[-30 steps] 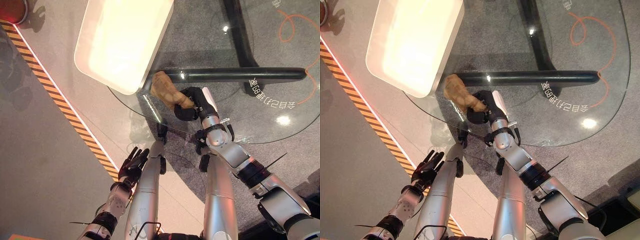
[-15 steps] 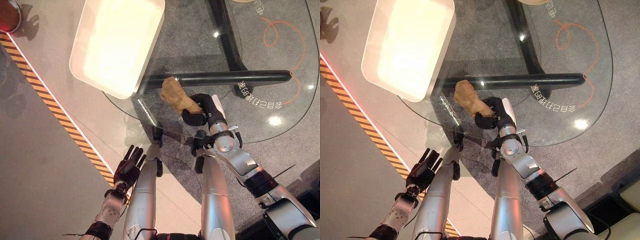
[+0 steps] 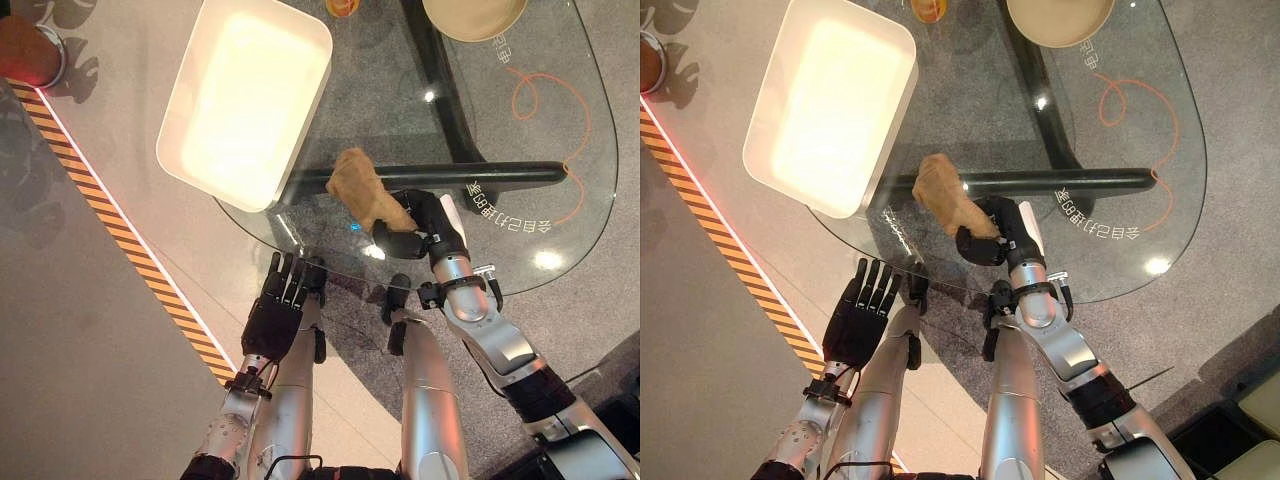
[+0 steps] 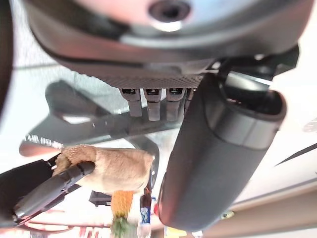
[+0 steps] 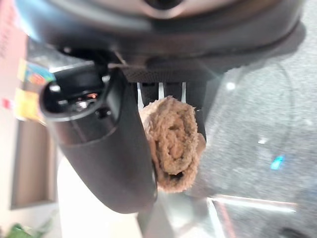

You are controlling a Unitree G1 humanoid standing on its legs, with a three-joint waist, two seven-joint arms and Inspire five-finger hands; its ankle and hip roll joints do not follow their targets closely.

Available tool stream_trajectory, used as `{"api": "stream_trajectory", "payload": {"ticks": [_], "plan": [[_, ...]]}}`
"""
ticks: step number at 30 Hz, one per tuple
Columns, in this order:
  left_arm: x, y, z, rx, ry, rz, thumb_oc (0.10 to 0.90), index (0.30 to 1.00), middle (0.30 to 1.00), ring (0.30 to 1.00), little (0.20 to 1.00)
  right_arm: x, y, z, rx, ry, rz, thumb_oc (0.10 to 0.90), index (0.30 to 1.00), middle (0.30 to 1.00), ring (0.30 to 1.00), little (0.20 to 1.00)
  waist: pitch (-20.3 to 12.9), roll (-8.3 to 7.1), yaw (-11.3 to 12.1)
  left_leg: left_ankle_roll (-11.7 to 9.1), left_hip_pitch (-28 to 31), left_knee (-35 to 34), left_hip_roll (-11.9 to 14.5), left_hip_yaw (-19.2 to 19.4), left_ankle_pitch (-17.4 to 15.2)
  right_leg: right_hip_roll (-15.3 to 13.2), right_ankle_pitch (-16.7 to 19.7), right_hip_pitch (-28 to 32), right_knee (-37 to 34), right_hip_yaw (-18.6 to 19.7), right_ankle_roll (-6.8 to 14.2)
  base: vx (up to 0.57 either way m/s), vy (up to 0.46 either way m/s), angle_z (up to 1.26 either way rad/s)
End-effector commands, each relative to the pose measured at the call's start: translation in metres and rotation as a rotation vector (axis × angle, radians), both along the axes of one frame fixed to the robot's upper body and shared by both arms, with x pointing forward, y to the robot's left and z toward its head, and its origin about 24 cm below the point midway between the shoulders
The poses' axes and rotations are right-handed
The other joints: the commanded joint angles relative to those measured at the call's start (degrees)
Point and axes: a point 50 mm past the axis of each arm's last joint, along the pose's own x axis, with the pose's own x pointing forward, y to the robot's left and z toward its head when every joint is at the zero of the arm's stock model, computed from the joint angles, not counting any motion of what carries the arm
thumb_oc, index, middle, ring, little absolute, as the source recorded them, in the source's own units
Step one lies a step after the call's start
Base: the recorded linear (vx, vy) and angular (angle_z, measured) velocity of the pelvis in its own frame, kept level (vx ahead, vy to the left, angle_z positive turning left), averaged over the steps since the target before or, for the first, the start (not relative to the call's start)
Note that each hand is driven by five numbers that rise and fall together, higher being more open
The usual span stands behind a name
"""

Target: Wipe the table with a cloth and put it in the basket.

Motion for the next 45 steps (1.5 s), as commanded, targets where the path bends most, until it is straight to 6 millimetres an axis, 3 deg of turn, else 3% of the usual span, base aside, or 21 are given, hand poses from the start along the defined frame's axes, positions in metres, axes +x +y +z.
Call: {"api": "stream_trajectory", "payload": {"ticks": [1,7,17,24,32,45], "plan": [[-0.021,0.003,0.017,-0.091,-0.174,-0.034,0.800,0.900,0.900,0.900,0.900,-0.033,0.018,0.075,0.102,-0.415,0.211,0.100,0.300,0.300,0.300,0.200,-1.16,-1.11,0.24,1.51,1.49,10.16,-2.07,5.24,-13.16,4.50,6.21,2.51,-10.07,-1.05,1.64,0.00,0.000,0.00],[-0.024,0.003,0.038,-0.104,-0.308,-0.071,0.800,0.900,0.900,0.900,0.900,-0.056,0.015,0.086,0.125,-0.530,0.328,0.100,0.300,0.300,0.300,0.200,-1.16,-1.54,-0.89,1.74,0.77,10.65,-1.54,5.96,-13.22,4.94,6.59,1.67,-9.93,-0.26,1.72,0.00,0.003,-0.01],[-0.014,0.003,0.070,-0.082,-0.428,-0.080,0.800,0.900,0.900,0.900,0.900,-0.070,0.019,0.076,0.006,-0.514,0.441,0.100,0.300,0.300,0.300,0.200,-1.16,-2.11,-2.38,1.83,-0.64,10.86,-1.22,7.28,-12.97,5.45,7.06,0.34,-10.43,0.79,2.07,0.00,0.006,-0.01],[0.001,0.001,0.085,0.032,-0.434,-0.076,0.800,0.900,0.900,0.900,0.900,-0.069,0.030,0.074,-0.028,-0.492,0.519,0.100,0.300,0.300,0.300,0.200,-1.16,-2.42,-2.64,1.77,-0.97,10.94,-1.30,7.40,-12.62,5.60,7.34,0.10,-10.68,1.29,2.27,0.00,0.003,-0.04],[0.014,-0.015,0.114,0.158,-0.493,-0.128,0.800,0.900,0.900,0.900,0.900,-0.065,0.040,0.078,0.003,-0.506,0.529,0.100,0.300,0.300,0.300,0.200,-1.16,-2.33,-2.60,1.84,-1.05,10.97,-1.77,7.01,-12.53,5.57,7.54,0.17,-10.93,1.69,2.36,0.00,0.000,0.00],[0.016,-0.030,0.123,0.266,-0.486,-0.201,0.800,0.900,0.900,0.900,0.900,-0.064,0.054,0.077,0.005,-0.517,0.517,0.100,0.300,0.300,0.300,0.200,-1.16,-1.67,-2.61,1.80,-1.49,10.96,-2.27,7.09,-12.42,5.47,7.76,-0.40,-11.16,1.92,2.20,0.00,0.005,0.00]]}}
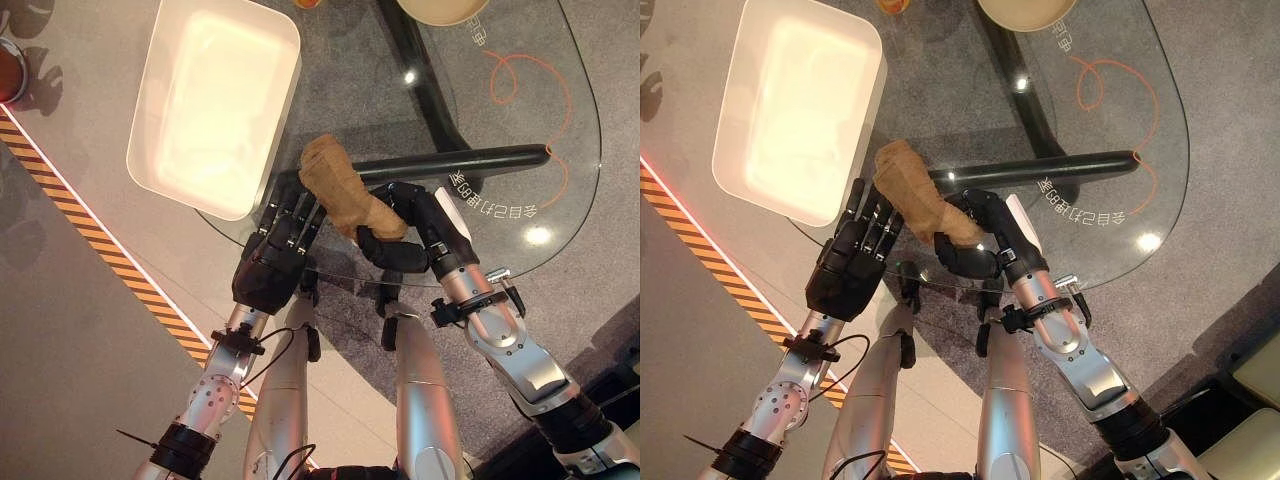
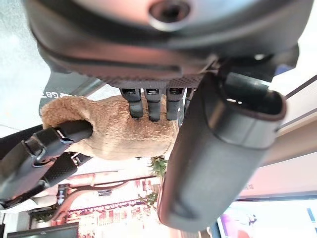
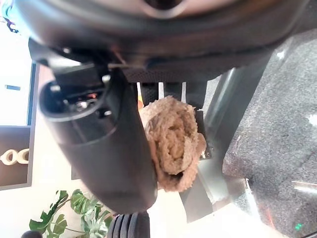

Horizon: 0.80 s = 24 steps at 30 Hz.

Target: Wipe the table with a cloth and put it in the basket.

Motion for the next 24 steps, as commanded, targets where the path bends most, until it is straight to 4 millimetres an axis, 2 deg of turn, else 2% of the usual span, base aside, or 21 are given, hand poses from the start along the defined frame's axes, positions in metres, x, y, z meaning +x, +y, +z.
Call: {"api": "stream_trajectory", "payload": {"ticks": [1,8,14,18,24], "plan": [[-0.015,-0.025,0.025,0.050,-0.152,-0.148,0.800,0.900,0.900,0.900,0.900,-0.033,0.042,0.067,0.100,-0.369,0.261,0.100,0.300,0.300,0.300,0.200,-1.51,-0.82,0.52,0.76,0.47,9.56,-2.39,5.07,-11.45,5.14,7.06,1.27,-9.80,0.05,1.42,0.01,0.032,-0.02],[-0.017,-0.025,0.023,0.040,-0.139,-0.146,0.800,0.900,0.900,0.900,0.900,-0.027,0.031,0.066,0.166,-0.398,0.115,0.100,0.300,0.300,0.300,0.200,-1.51,-0.57,0.52,0.81,0.93,9.23,-2.54,5.28,-11.58,5.02,7.16,1.55,-9.99,0.07,1.50,0.00,0.000,0.00],[-0.019,-0.024,0.023,0.026,-0.137,-0.143,0.800,0.900,0.900,0.900,0.900,-0.030,0.029,0.069,0.154,-0.422,0.099,0.100,0.300,0.300,0.300,0.200,-1.51,-0.67,0.24,0.79,0.98,8.94,-2.69,5.34,-11.51,5.13,7.33,1.57,-10.23,0.14,1.58,0.00,0.000,0.00],[-0.020,-0.023,0.024,0.040,-0.151,-0.144,0.800,0.900,0.900,0.900,0.900,-0.033,0.033,0.068,0.080,-0.425,0.116,0.100,0.300,0.300,0.300,0.200,-1.51,-0.54,0.26,0.83,1.21,8.63,-2.61,5.56,-11.38,5.08,7.40,1.64,-10.33,0.34,1.62,0.00,0.000,0.00],[-0.021,-0.025,0.032,0.004,-0.209,-0.157,0.800,0.900,0.900,0.900,0.900,-0.034,0.042,0.068,-0.146,-0.564,0.061,0.100,0.300,0.300,0.300,0.200,-1.51,-0.17,0.61,0.82,1.15,8.22,-2.92,5.28,-11.40,4.92,7.43,1.58,-10.63,0.10,1.83,0.00,0.000,0.00]]}}
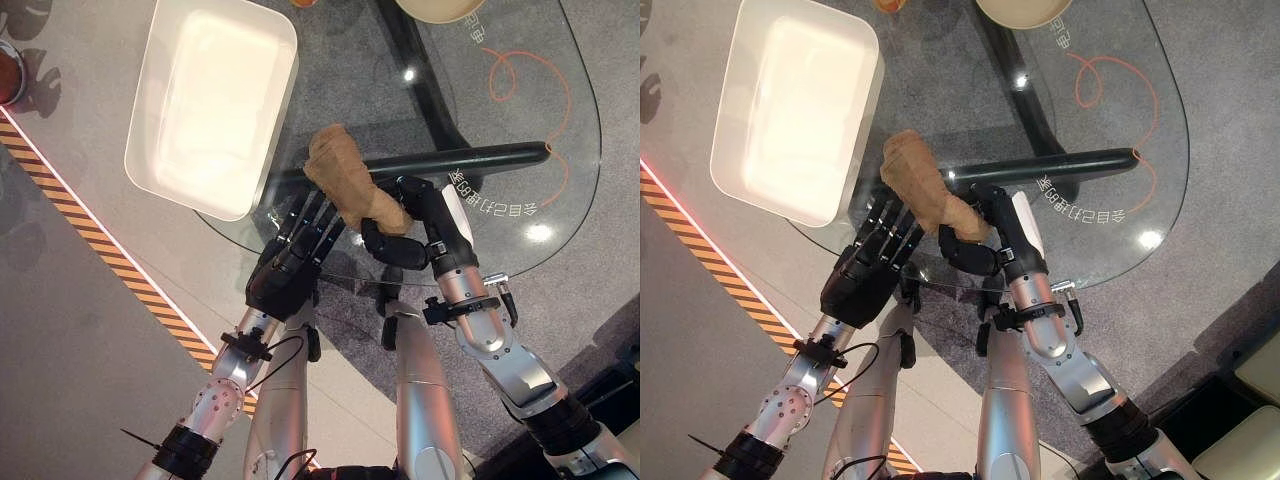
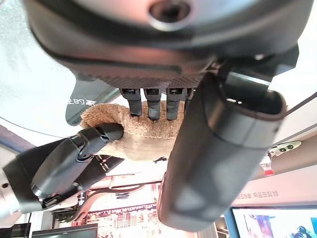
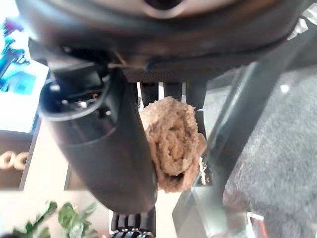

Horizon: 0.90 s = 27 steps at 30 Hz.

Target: Wipe the table with a cloth and put it in the basket.

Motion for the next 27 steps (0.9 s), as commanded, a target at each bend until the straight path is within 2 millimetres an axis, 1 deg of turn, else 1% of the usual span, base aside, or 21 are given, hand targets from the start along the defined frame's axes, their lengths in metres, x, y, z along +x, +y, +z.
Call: {"api": "stream_trajectory", "payload": {"ticks": [1,3,7,11,17,19,23,24,27], "plan": [[-0.016,-0.017,0.040,-0.069,-0.244,-0.114,0.800,0.900,0.900,0.900,0.900,-0.034,0.038,0.062,-0.104,-0.388,0.214,0.100,0.300,0.300,0.300,0.200,-1.51,-0.08,0.69,0.86,1.01,8.54,-2.99,4.90,-11.40,4.85,7.41,1.73,-10.57,-0.27,1.84,0.00,0.000,0.00],[-0.017,-0.018,0.045,-0.102,-0.276,-0.120,0.800,0.900,0.900,0.900,0.900,-0.032,0.042,0.060,-0.209,-0.392,0.210,0.100,0.300,0.300,0.300,0.200,-1.51,0.04,0.91,0.81,0.86,8.45,-3.04,4.95,-11.31,4.65,7.47,1.71,-10.71,-0.46,1.91,0.00,0.000,0.00],[-0.018,-0.018,0.051,-0.147,-0.312,-0.128,0.800,0.900,0.900,0.900,0.900,-0.027,0.044,0.053,-0.270,-0.352,0.197,0.100,0.300,0.300,0.300,0.200,-1.51,0.07,1.21,0.69,0.74,8.29,-3.11,4.88,-11.16,4.46,7.58,1.69,-10.91,-0.72,1.97,0.00,0.000,0.00],[-0.018,-0.016,0.054,-0.193,-0.329,-0.125,0.800,0.900,0.900,0.900,0.900,-0.019,0.041,0.046,-0.289,-0.317,0.163,0.100,0.300,0.300,0.300,0.200,-1.51,0.07,1.54,0.58,0.77,8.04,-3.11,4.68,-11.07,4.34,7.53,1.79,-11.01,-0.97,2.00,0.00,0.000,0.00],[-0.018,-0.011,0.054,-0.229,-0.337,-0.097,0.800,0.900,0.900,0.900,0.900,-0.018,0.039,0.042,-0.311,-0.302,0.158,0.100,0.300,0.300,0.300,0.200,-1.51,-0.16,1.77,0.42,0.81,7.88,-3.21,4.34,-11.02,4.33,7.52,1.99,-11.19,-1.10,2.08,0.00,-0.006,0.01],[-0.018,-0.005,0.058,-0.225,-0.398,-0.078,0.800,0.900,0.900,0.900,0.900,-0.019,0.039,0.040,-0.352,-0.286,0.169,0.100,0.300,0.300,0.300,0.200,-1.51,-0.34,1.82,0.44,0.89,7.78,-3.07,4.41,-10.99,4.38,7.35,1.99,-11.06,-1.19,2.05,0.00,0.000,0.00],[-0.019,-0.001,0.064,-0.235,-0.459,-0.065,0.800,0.900,0.900,0.900,0.900,-0.020,0.036,0.038,-0.388,-0.284,0.167,0.100,0.300,0.300,0.300,0.200,-1.51,-0.35,1.79,0.48,0.91,7.77,-3.02,4.45,-10.98,4.32,7.29,2.03,-11.05,-1.30,2.01,0.00,0.000,0.00],[-0.018,0.002,0.068,-0.231,-0.484,-0.056,0.800,0.900,0.900,0.900,0.900,-0.020,0.035,0.038,-0.394,-0.288,0.165,0.100,0.300,0.300,0.300,0.200,-1.51,-0.37,1.79,0.48,0.94,7.79,-2.99,4.36,-10.96,4.35,7.26,2.06,-10.98,-1.21,2.00,0.00,0.000,0.00],[-0.015,0.005,0.073,-0.233,-0.496,-0.034,0.800,0.900,0.900,0.900,0.900,-0.019,0.035,0.039,-0.400,-0.299,0.164,0.100,0.300,0.300,0.300,0.200,-1.51,-0.40,1.79,0.40,0.90,7.83,-3.06,4.16,-10.85,4.44,7.26,2.07,-10.90,-1.14,2.01,0.00,0.000,0.00]]}}
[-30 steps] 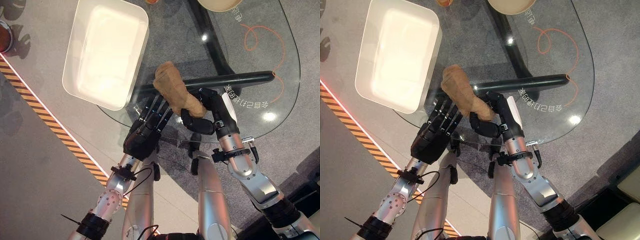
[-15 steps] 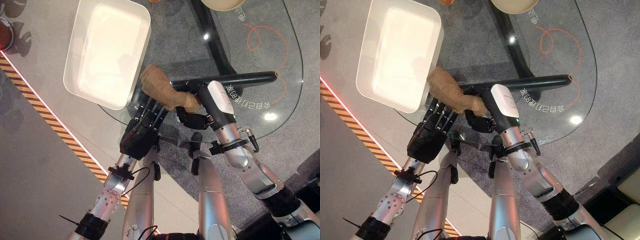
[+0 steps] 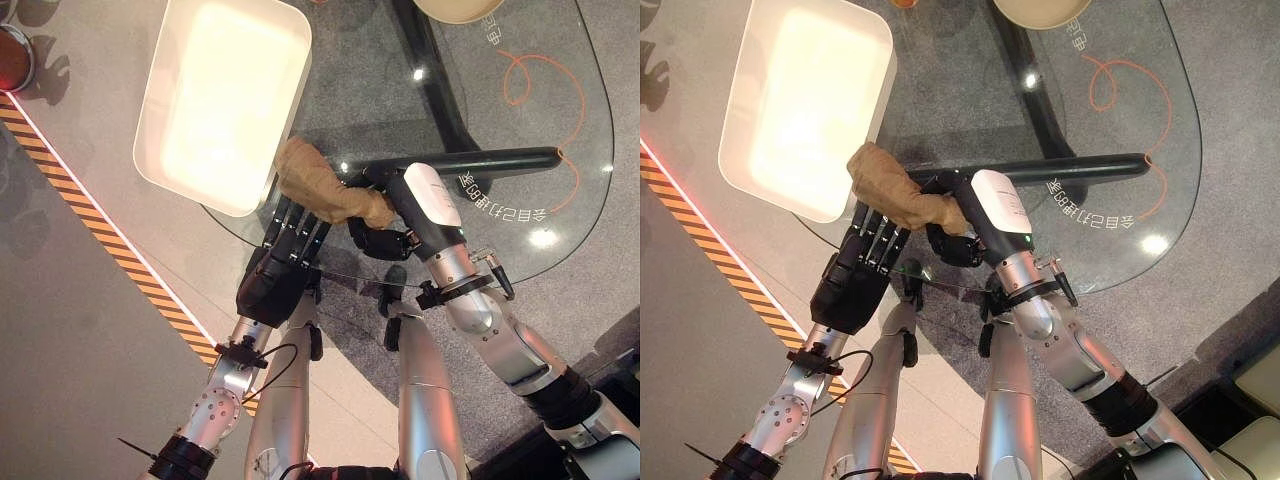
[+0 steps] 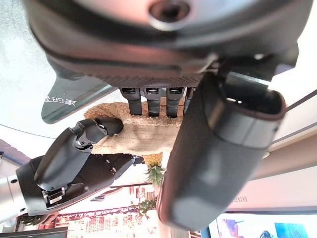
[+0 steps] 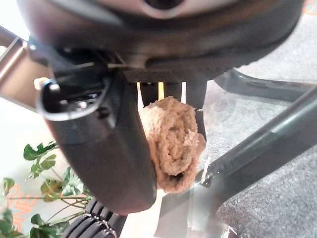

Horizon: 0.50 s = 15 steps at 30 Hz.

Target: Wipe the table with a cloth and put it in the basket.

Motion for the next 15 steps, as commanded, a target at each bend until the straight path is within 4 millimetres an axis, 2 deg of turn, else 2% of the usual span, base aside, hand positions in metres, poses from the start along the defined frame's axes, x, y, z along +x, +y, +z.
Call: {"api": "stream_trajectory", "payload": {"ticks": [1,6,15], "plan": [[-0.008,-0.005,0.078,-0.131,-0.483,-0.053,0.800,0.900,0.900,0.900,0.900,-0.025,0.023,0.017,-0.068,-0.127,0.178,0.100,0.300,0.300,0.300,0.200,-1.52,-0.46,0.27,0.76,0.99,8.32,-3.03,4.63,-11.18,4.54,7.34,2.23,-11.20,-0.68,1.96,0.00,0.000,0.00],[0.005,-0.001,0.084,-0.141,-0.364,0.066,0.800,0.900,0.900,0.900,0.900,-0.024,0.030,0.022,-0.097,-0.140,0.186,0.100,0.300,0.300,0.300,0.200,-1.52,-0.41,0.40,0.72,0.60,8.36,-3.33,3.91,-10.97,4.75,6.97,1.85,-10.63,-0.53,1.89,0.00,0.000,0.00],[0.009,-0.010,0.092,-0.075,-0.292,0.080,0.800,0.900,0.900,0.900,0.900,-0.025,0.032,0.025,-0.130,-0.160,0.205,0.100,0.300,0.300,0.300,0.200,-1.52,-0.32,0.44,0.95,0.38,8.35,-3.69,3.52,-10.92,4.95,6.74,1.61,-10.31,-0.25,1.88,0.00,0.000,0.00]]}}
